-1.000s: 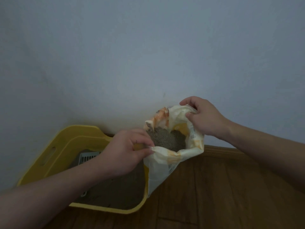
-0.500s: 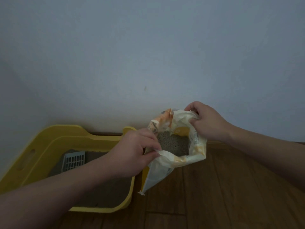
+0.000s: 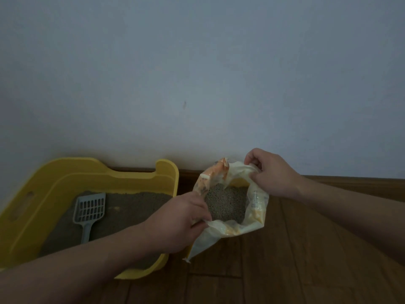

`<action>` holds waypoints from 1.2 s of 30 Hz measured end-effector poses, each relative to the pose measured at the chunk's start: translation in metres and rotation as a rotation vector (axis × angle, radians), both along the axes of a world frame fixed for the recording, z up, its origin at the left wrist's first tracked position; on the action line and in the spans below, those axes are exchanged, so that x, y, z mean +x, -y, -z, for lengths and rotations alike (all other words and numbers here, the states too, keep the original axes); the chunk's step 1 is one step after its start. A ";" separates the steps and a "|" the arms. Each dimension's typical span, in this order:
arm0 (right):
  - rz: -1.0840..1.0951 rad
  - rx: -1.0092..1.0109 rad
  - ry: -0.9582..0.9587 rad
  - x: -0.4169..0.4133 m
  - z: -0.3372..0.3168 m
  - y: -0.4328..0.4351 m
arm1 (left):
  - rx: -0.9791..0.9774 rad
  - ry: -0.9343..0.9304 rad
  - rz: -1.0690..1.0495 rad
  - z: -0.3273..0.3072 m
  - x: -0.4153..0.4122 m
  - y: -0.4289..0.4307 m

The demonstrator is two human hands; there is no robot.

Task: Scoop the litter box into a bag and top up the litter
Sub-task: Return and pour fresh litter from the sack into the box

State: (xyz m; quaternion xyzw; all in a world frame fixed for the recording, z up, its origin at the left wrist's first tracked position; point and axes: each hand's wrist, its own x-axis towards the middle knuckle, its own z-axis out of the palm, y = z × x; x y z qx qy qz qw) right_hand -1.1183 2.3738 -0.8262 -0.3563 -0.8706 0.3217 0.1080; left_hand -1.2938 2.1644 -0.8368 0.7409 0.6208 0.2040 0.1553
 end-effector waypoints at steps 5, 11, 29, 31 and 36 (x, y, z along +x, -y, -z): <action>-0.032 -0.012 0.032 -0.001 0.022 0.000 | -0.071 -0.024 0.010 0.016 -0.003 0.003; -0.059 -0.041 0.046 -0.006 0.038 -0.001 | -0.105 -0.006 -0.021 0.031 -0.004 0.005; -0.074 -0.033 0.048 -0.016 0.056 -0.003 | -0.162 -0.017 -0.056 0.052 -0.008 0.006; -0.073 -0.035 0.059 -0.015 0.058 -0.003 | -0.171 -0.020 -0.058 0.053 -0.007 0.005; -0.067 -0.049 0.093 -0.014 0.060 -0.004 | -0.184 -0.032 -0.056 0.056 -0.006 0.002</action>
